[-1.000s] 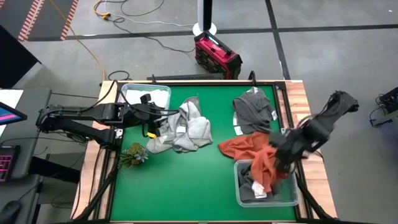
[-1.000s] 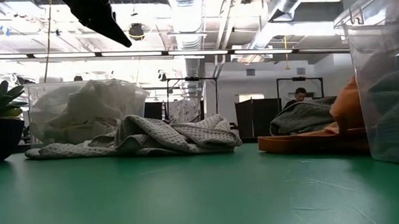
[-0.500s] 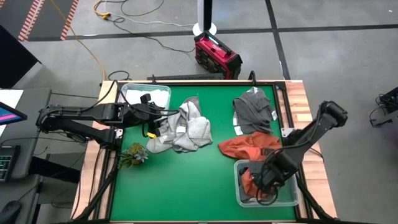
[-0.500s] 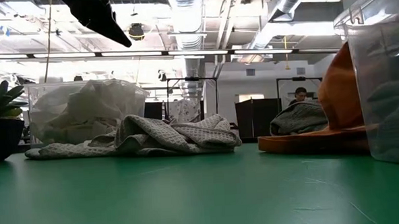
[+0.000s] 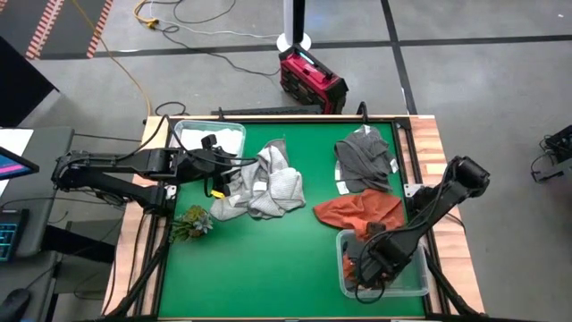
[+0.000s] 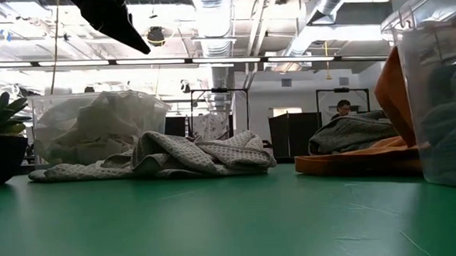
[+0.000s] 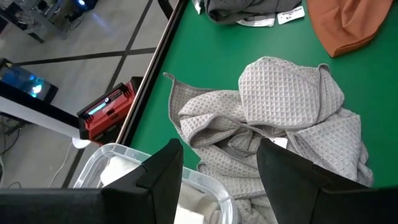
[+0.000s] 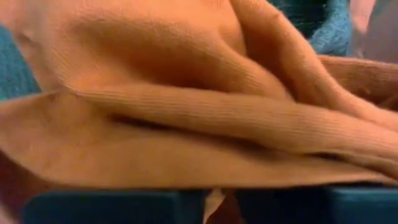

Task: Sort towels by color in basket
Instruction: Put the orange towel into the bottom transparent bin

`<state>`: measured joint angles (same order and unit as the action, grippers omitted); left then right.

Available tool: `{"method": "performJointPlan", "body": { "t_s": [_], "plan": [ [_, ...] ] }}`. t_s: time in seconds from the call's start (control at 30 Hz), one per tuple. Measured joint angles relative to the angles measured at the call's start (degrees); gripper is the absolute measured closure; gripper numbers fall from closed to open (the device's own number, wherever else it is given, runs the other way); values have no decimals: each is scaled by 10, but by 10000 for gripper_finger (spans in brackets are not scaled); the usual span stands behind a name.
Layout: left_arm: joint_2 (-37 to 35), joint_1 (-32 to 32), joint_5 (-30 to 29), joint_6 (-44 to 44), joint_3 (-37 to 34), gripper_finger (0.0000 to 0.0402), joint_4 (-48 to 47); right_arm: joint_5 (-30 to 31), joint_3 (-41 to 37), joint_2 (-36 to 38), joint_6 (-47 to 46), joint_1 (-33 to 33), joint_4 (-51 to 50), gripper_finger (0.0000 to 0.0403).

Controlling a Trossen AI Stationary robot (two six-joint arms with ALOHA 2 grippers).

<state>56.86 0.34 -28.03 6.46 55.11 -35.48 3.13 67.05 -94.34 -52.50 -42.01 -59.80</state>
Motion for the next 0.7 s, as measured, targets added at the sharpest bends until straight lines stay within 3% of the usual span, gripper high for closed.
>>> {"method": "performJointPlan", "body": {
  "t_s": [0.17,0.3,0.57,0.7],
  "plan": [
    [0,0,0,5,0,205,-1,-52,40,2,-49,11,-45,206],
    [0,0,0,8,0,205,-1,-52,114,25,-71,8,-96,168],
    [0,0,1,7,0,205,-1,-6,221,40,-92,8,-244,173],
    [0,0,1,8,0,205,0,91,238,43,-84,24,-304,178]
  ]
}}
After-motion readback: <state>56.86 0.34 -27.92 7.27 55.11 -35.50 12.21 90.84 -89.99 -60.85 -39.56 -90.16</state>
